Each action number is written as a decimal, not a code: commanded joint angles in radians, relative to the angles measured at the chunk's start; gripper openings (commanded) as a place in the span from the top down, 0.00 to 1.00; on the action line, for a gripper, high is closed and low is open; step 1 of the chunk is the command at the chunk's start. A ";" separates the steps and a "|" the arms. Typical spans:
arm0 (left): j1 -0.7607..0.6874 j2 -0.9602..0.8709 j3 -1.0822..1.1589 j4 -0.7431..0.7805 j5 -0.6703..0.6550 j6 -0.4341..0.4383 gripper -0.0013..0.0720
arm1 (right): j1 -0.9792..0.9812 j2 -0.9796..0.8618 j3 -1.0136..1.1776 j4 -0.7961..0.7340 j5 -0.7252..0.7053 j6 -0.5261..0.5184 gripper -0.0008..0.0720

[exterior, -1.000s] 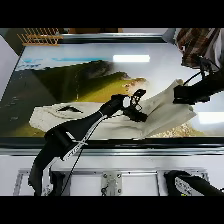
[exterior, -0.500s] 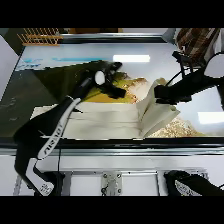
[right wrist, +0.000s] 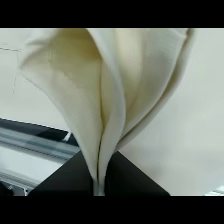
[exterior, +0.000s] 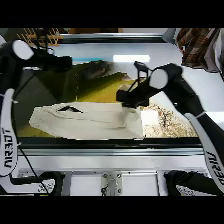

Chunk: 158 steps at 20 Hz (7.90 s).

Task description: Fold the clothes and pants, and hang the long-sleeved shirts on hangers.

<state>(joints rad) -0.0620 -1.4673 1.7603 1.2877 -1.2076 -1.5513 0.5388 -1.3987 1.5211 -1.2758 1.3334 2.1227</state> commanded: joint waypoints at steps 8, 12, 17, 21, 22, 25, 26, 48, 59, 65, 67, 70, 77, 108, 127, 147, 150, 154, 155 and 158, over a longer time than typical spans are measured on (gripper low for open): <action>0.123 0.159 -0.002 0.000 -0.098 0.025 0.97 | 0.192 -0.315 0.001 0.260 -0.513 -0.025 0.34; 0.077 0.163 -0.002 -0.005 -0.108 0.025 0.97 | 0.180 -0.282 0.000 0.438 -0.581 -0.248 0.20; 0.032 0.280 -0.176 -0.005 -0.045 0.025 0.97 | 0.028 -0.057 -0.145 0.276 -0.438 -0.320 0.20; -0.004 0.453 -0.492 -0.008 -0.017 0.025 0.97 | -0.228 0.184 -0.489 0.182 -0.332 -0.322 0.20; -0.023 0.490 -0.558 -0.008 -0.002 0.024 0.97 | -0.304 0.225 -0.575 0.177 -0.327 -0.322 0.20; -0.098 0.584 -0.723 -0.008 0.076 -0.012 0.97 | -0.477 0.252 -0.754 0.229 -0.327 -0.457 0.00; -0.125 0.607 -0.760 -0.008 0.101 -0.028 0.97 | -0.509 0.242 -0.792 0.275 -0.336 -0.509 0.00; -0.267 0.511 -0.828 -0.042 0.252 -0.132 0.97 | -0.531 0.023 -0.818 0.690 -0.422 -0.918 0.97; -0.399 0.042 -0.723 -0.390 0.422 0.128 0.97 | -0.670 0.202 -0.257 -0.059 0.140 -0.580 0.97; -0.554 -0.212 -0.489 -0.390 0.416 0.134 0.97 | -0.523 0.201 -0.062 -0.171 0.270 -0.484 0.97; -0.589 -0.288 -0.414 -0.391 0.396 0.134 0.97 | -0.478 0.201 -0.039 -0.183 0.293 -0.451 0.97; -0.628 -0.381 -0.312 -0.390 0.338 0.134 0.97 | -0.414 0.201 -0.013 -0.183 0.294 -0.416 0.97; -0.656 -0.431 -0.268 -0.388 0.314 0.132 0.97 | -0.329 0.200 0.031 -0.180 0.276 -0.378 0.97; 0.116 0.156 -0.269 -0.076 0.085 0.105 0.97 | 0.343 -0.295 0.062 0.221 -0.632 0.019 0.22; -0.183 0.492 -1.207 -0.196 0.249 0.114 0.97 | -0.229 0.394 -0.569 0.023 -0.408 -0.058 0.22; -0.185 0.793 -0.922 -0.209 0.160 -0.005 0.97 | -0.555 0.102 -0.813 0.563 -0.399 -0.801 0.00; -0.185 0.840 -0.922 -0.210 0.161 -0.082 0.97 | -0.532 -0.070 -0.812 0.895 -0.405 -1.085 0.00; -0.185 0.853 -0.922 -0.210 0.161 -0.088 0.97 | -0.430 -0.192 -0.779 1.114 -0.407 -1.242 0.00; -0.185 0.848 -0.922 -0.210 0.161 -0.088 0.97 | -0.399 -0.204 -0.762 1.123 -0.410 -1.242 0.00; -0.186 0.830 -0.922 -0.218 0.161 -0.092 0.97 | -0.343 -0.212 -0.711 1.123 -0.410 -1.264 0.10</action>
<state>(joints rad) -0.2474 -0.6289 0.8368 1.0763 -1.0481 -1.6337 0.1432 -1.5806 0.7715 -0.2298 0.9226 0.9260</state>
